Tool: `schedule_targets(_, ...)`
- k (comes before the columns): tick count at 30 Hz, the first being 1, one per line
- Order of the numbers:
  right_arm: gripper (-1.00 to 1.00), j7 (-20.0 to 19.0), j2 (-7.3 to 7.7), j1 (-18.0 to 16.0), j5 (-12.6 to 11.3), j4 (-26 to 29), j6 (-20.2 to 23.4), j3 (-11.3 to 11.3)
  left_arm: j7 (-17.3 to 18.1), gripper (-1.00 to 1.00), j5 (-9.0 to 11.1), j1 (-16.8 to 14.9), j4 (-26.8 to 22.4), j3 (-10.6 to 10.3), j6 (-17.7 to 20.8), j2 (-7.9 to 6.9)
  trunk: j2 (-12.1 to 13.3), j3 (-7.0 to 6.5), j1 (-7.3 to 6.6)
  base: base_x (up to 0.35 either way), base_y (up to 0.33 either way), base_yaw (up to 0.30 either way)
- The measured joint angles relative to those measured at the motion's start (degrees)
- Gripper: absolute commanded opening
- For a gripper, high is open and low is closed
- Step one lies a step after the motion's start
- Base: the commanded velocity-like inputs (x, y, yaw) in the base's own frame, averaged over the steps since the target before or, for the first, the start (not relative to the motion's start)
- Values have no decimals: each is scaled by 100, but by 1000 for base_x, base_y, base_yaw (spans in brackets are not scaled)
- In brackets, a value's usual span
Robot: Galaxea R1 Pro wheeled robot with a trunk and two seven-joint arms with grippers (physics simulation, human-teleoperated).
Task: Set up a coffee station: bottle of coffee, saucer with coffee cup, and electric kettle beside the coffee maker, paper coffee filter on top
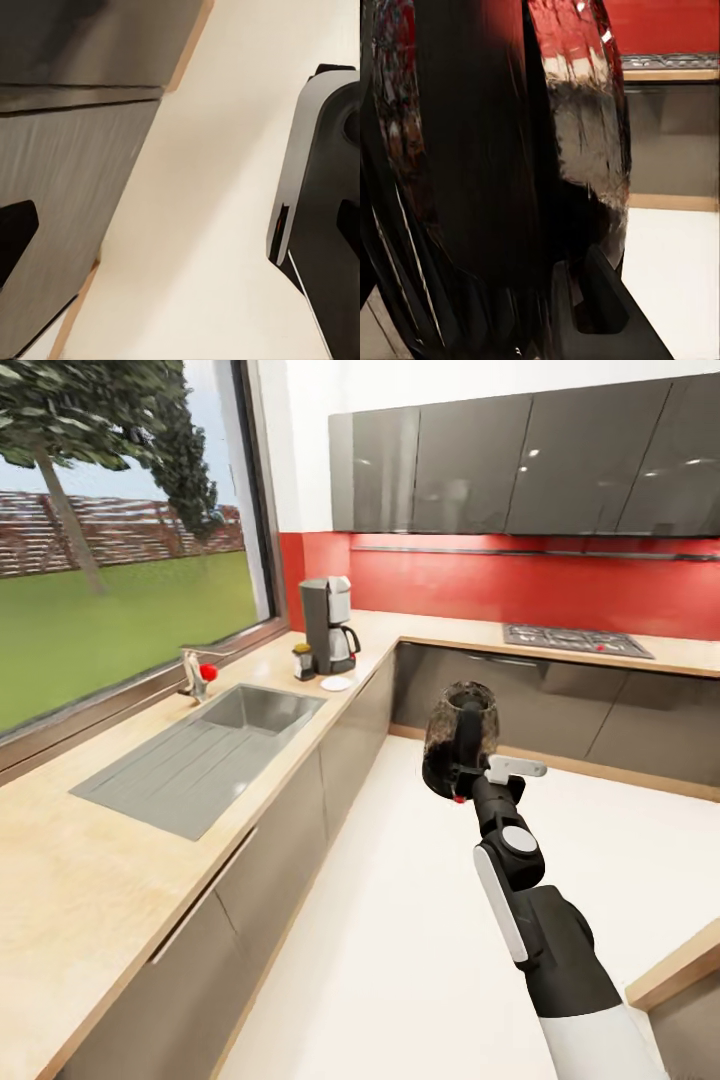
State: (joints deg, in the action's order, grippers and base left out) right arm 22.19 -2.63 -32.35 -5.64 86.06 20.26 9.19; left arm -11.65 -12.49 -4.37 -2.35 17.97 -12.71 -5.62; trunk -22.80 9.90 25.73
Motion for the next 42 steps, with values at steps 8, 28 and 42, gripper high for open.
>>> schedule_targets(8, -100, 0, -3, -1, 7, 5, 8, 10, 1, 100, 0, -1, -2, 1, 1, 0, 0, 0, 0, 214, -221, -103)
schedule_targets(28, -100, 4, 0, 7, 18, -20, -385, 2, 458, 100, 0, -4, 7, -22, 90, -10, -1, 0, 0, 268, -214, 0)
schedule_targets(42, -100, 11, -3, 7, 17, -21, -388, 1, 450, 100, 0, -3, 6, -14, 91, -9, -1, 0, 0, 289, -200, 0)
